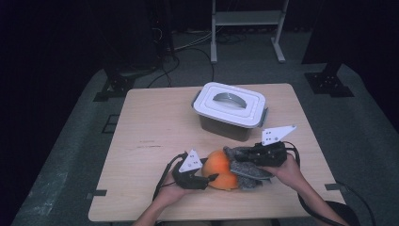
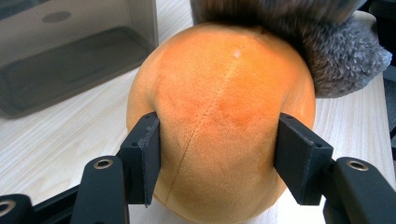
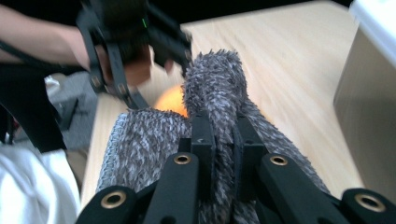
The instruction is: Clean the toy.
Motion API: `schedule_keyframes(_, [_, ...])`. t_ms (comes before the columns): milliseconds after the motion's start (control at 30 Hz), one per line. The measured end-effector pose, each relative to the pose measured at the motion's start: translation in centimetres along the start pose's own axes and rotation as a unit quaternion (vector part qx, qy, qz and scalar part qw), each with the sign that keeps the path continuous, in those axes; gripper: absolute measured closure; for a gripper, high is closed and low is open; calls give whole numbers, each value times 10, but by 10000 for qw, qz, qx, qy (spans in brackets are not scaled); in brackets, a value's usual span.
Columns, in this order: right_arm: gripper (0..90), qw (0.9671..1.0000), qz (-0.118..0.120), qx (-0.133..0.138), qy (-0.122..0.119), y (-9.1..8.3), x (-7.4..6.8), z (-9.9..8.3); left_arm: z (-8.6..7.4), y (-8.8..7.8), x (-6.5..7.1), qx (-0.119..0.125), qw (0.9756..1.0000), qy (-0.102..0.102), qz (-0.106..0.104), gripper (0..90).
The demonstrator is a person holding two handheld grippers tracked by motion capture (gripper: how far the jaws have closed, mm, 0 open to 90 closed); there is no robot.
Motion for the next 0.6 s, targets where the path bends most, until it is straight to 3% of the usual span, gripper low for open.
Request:
schedule_keyframes(133, [810, 9995, 126, 153, -230, 6, -11, 23, 7, 4, 2, 46, 10000, -7, -8, 375])
schedule_keyframes(200, [810, 9993, 159, 5, -349, 19, -16, 23, 9, 6, 3, 103, 9999, -6, -18, 375])
schedule_keyframes(333, [810, 9992, 259, -124, -278, 34, -16, 14, 4, 6, 3, 14, 10000, -8, 0, 376])
schedule_keyframes(400, [811, 9994, 289, -118, -179, 34, -14, 10, 3, 5, 3, 36, 10000, -22, 3, 376])
schedule_keyframes(600, [811, 9993, 147, -272, -189, 21, -5, 3, 3, 6, 4, 54, 10000, 0, 30, 376])
Point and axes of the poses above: each handheld gripper's, and its own axes: y roughly forward along the jaws, z roughly out of its top, x roughly to its right, the point moved 6 cm from there along y, roughly forward along the jaws, and after that the axes turned 12 degrees about -z, right-handed, at the moved point
